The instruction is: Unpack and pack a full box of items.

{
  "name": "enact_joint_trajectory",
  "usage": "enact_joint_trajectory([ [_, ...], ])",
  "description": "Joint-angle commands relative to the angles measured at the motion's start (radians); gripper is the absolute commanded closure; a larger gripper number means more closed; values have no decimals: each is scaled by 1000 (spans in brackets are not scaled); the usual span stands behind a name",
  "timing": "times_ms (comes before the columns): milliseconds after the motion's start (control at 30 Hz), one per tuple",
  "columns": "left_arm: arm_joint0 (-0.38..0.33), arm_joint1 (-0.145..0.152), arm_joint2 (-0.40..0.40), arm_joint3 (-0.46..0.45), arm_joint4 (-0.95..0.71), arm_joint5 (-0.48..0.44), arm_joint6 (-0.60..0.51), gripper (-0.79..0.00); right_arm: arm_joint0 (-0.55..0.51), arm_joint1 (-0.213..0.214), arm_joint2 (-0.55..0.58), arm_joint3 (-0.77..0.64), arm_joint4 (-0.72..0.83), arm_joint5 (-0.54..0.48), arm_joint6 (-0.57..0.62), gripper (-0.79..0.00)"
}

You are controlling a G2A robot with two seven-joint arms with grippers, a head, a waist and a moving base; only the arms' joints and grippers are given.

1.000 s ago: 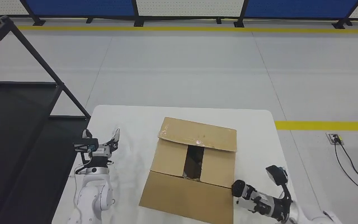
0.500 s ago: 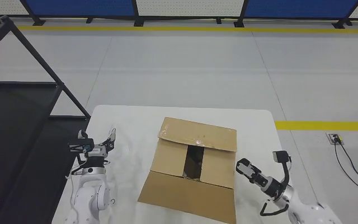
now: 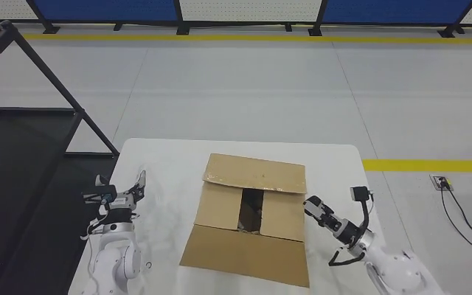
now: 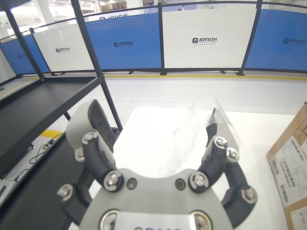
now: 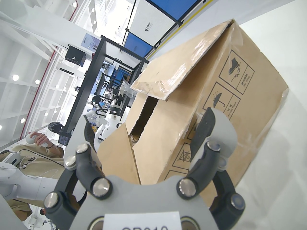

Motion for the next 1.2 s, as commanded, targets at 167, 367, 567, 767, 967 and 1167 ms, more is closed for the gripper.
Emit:
enact_joint_trajectory([
  [167,3,-1,0,-2,-4,2,0,-785,-16,-7,31,-7,12,-63,-90,-785],
  [367,3,-1,-1,-7,-6,1,7,-785,-74,-1,64,-86,150,-90,-9,-785],
  [567,13,0,-11,-15,-10,3,23,-785,-74,-1,64,-86,150,-90,-9,-785],
  [767,1,-1,-20,0,-30,8,33,-785,-72,-5,51,-101,152,-17,-11,-785],
  [967,0,-1,-32,5,-51,8,48,-785,-21,-14,17,-90,213,179,31,-785],
  [1167,9,-1,-24,1,-41,-20,66,-785,31,-25,-10,-65,255,206,60,-785],
])
